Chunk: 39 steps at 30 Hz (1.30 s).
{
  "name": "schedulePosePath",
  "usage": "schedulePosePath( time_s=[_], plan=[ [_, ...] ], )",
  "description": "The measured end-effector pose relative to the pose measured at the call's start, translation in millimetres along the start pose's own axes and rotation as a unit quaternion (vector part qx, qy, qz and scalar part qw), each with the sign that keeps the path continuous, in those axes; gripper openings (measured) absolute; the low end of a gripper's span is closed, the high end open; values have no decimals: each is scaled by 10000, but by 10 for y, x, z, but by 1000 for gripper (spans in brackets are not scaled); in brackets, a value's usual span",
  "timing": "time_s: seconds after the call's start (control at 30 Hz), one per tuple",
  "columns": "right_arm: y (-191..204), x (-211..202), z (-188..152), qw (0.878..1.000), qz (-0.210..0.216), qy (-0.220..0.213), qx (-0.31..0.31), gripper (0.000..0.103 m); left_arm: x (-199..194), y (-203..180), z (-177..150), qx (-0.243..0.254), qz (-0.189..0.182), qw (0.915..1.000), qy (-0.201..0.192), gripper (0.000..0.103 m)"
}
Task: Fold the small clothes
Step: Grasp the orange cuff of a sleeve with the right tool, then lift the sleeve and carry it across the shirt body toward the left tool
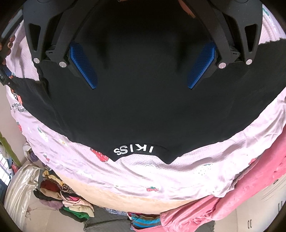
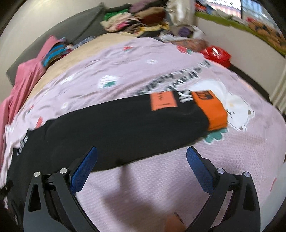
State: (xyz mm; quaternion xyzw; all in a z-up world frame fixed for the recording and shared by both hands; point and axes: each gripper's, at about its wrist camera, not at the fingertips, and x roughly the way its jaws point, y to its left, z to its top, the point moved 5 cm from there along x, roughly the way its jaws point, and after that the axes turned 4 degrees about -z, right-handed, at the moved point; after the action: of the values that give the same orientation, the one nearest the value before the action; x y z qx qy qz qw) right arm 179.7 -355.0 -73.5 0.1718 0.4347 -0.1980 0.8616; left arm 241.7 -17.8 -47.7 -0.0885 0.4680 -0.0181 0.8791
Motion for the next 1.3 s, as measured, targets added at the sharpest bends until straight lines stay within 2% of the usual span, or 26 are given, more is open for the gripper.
schedulePosePath(
  time_s=[0.33,0.47,0.57,0.63,0.67,0.7,0.73,0.93,1.17,1.3],
  plan=[
    [-532,373,142,9948,-31,338,960,99,225,-114,126,-5,-44,9999,101,94],
    [-686,491,233,9896,146,256,1406,97,296,-88,111,-86,-26,9998,171,94],
    [-814,514,304,9833,251,54,1799,77,303,-57,96,-123,-6,9997,194,94],
    [-894,505,341,9777,381,-57,2066,43,277,-33,97,-162,-12,9997,172,94],
    [-935,511,363,9752,467,-98,2162,34,257,-24,102,-173,-21,9997,147,94],
    [-958,502,376,9733,553,-132,2225,20,233,-17,107,-187,-22,9997,122,94],
    [-963,476,391,9723,665,-184,2233,17,201,-7,114,-208,-25,9997,101,94],
    [-748,71,509,9746,1157,-772,1753,14,-31,24,216,-213,-61,9997,-99,94],
    [-280,-370,645,9744,1656,-1121,1031,13,-275,131,321,-361,-137,9988,-313,94],
    [63,-603,655,9696,2007,-1252,621,13,-399,216,361,-433,-177,9979,-446,94]
  ],
)
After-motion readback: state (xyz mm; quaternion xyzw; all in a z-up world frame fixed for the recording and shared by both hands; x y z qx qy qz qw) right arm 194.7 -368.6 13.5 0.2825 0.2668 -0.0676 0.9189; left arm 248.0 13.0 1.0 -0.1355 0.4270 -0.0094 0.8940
